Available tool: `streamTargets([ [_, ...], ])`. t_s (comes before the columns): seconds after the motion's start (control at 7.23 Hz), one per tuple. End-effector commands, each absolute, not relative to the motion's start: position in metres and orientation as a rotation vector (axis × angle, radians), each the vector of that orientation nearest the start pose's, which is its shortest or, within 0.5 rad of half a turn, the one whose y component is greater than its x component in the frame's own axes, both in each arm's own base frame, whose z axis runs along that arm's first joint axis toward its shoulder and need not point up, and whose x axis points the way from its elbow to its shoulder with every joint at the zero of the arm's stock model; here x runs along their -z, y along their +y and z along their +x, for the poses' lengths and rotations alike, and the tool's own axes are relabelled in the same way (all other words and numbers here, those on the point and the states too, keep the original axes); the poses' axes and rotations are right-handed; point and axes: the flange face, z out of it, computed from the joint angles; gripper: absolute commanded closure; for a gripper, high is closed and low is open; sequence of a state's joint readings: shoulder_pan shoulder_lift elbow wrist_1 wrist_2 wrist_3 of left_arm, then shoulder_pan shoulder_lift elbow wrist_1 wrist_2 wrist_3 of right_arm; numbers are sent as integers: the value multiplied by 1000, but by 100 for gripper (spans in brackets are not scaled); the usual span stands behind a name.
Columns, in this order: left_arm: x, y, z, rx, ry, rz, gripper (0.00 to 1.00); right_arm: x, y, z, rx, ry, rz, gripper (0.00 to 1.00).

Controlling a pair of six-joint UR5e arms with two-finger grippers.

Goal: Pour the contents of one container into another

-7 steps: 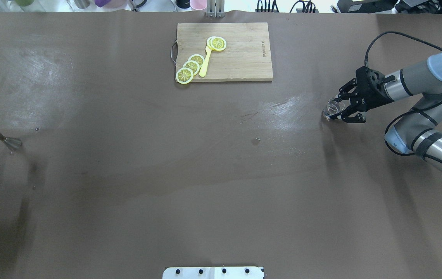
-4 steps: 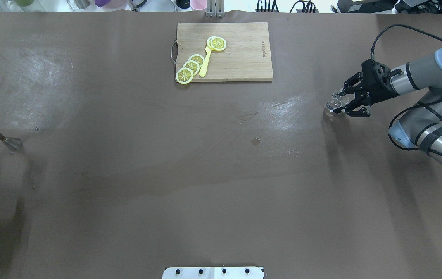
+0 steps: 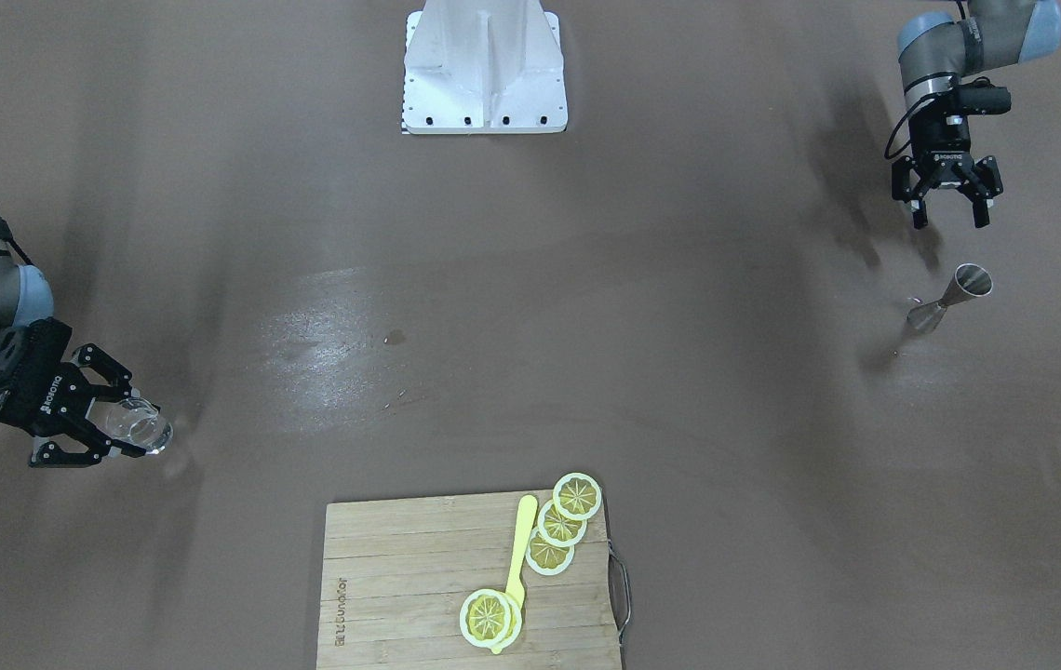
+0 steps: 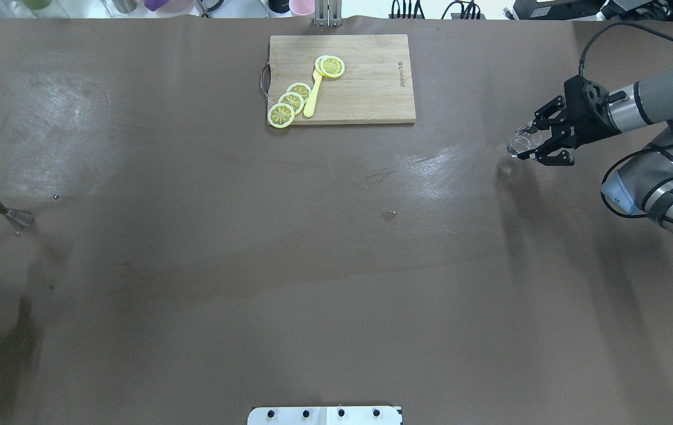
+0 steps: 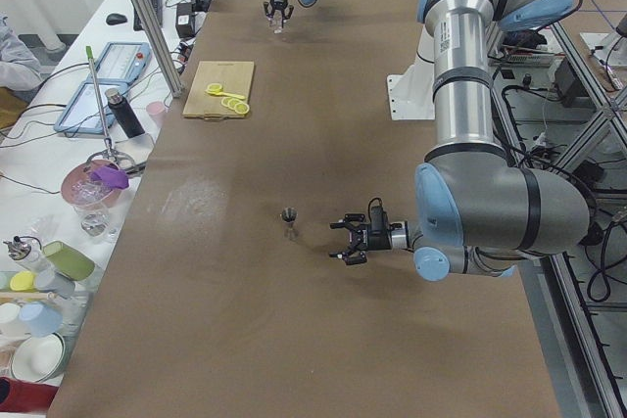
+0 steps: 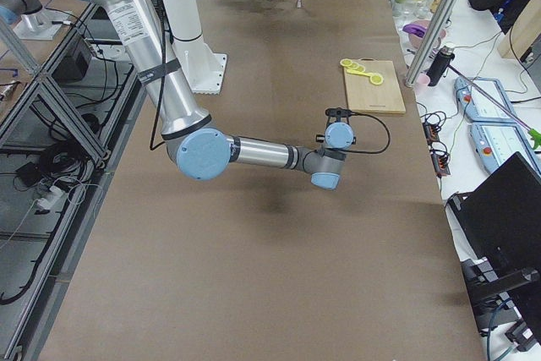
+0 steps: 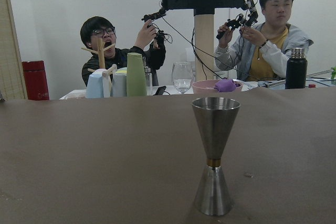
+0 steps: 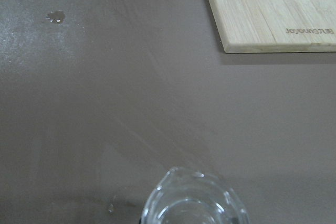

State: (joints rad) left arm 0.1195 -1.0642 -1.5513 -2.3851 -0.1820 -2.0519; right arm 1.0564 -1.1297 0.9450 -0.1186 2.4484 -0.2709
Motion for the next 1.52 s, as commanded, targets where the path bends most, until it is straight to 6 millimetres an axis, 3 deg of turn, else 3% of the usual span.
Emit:
streamTargets([
  [0.0,-722,-213,260,523,593,1269,2,-540,-607,-265,1223,-895,1194,100],
  [0.69,-702,-214,281,608,659,1224,3,-515,-621,-220,1161,-893,1227,100],
  [0.83,-698,-217,285,618,655,1228,3,-500,-620,-220,1148,-900,1212,100],
  [1.11,-689,-226,295,622,605,1253,4,-445,-621,-207,1120,-896,1170,100],
  [1.24,-684,-232,300,612,560,1268,4,-439,-620,-208,1132,-895,1176,100],
  [1.38,-671,-246,317,651,539,1279,4,-432,-615,-211,1152,-900,1194,100],
])
